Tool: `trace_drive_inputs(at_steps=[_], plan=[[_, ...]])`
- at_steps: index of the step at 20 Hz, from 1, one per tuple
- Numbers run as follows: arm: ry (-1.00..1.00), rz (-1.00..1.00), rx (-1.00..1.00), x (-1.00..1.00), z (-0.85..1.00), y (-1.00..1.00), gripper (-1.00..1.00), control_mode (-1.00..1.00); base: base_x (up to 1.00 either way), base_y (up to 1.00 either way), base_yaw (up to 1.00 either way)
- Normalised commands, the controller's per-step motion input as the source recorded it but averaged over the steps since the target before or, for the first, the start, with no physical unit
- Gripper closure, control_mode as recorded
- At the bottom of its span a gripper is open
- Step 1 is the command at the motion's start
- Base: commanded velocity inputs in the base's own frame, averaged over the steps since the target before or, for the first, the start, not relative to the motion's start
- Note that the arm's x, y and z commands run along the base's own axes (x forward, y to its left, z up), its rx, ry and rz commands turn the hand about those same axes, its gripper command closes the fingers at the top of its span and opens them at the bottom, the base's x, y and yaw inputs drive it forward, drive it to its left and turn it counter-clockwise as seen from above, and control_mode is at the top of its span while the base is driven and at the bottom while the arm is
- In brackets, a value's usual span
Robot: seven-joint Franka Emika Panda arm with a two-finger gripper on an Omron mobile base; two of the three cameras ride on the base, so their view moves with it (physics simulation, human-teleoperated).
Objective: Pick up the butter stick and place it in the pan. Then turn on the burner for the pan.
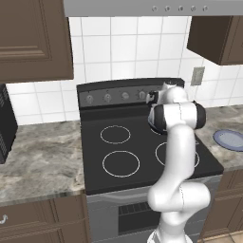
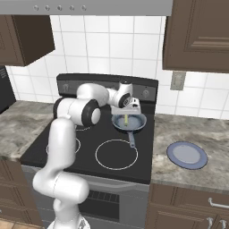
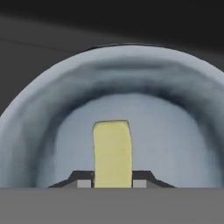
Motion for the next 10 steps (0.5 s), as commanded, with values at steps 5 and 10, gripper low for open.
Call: trace_drive_inputs(at_steps=[5, 10], plan=[[0.0, 0.0, 0.0, 0.1, -0.29, -0.12, 1.0, -1.0, 0.0, 0.0, 0.0], [0.0, 0.0, 0.0, 0.01, -0.2, -0.08, 1.0, -1.0, 0.0, 0.0, 0.0]])
